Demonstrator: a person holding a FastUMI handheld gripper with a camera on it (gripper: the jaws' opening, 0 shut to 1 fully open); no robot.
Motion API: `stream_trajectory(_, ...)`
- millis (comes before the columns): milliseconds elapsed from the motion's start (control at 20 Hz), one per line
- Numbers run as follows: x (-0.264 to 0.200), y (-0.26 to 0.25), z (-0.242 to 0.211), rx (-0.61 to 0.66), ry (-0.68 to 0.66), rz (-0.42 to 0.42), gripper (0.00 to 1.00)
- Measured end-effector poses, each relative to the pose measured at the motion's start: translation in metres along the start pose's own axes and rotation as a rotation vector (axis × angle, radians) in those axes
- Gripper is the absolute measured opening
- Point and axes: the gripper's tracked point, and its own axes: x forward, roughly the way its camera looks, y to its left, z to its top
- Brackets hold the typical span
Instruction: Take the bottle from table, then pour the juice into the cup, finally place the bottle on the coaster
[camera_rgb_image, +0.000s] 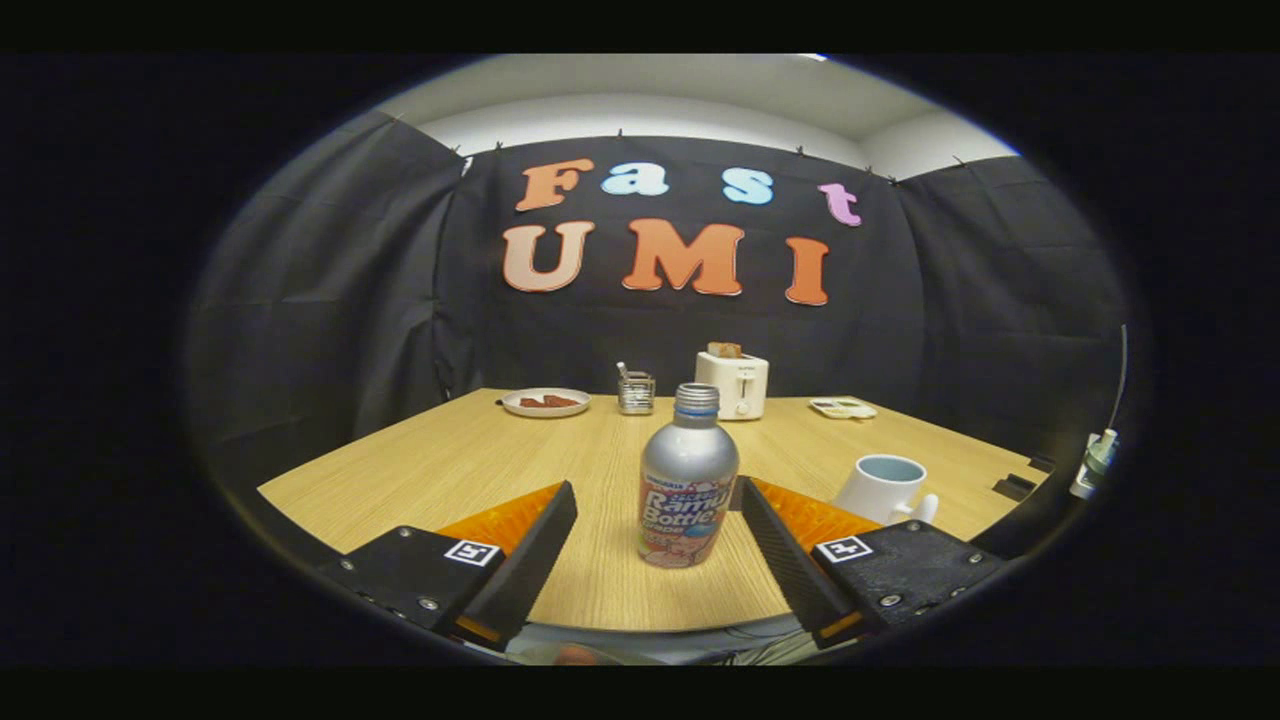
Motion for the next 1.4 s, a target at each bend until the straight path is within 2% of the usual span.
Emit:
stream_trajectory(500,0.029,-0.013,-0.041,0.006,0.151,-0.032,0.99)
stream_trajectory(1050,0.060,-0.004,-0.059,0.011,0.216,0.008,0.99)
stream_trajectory(1350,0.073,-0.005,-0.064,0.003,0.220,0.002,0.99)
stream_trajectory(1400,0.076,-0.005,-0.065,0.002,0.219,0.000,0.93)
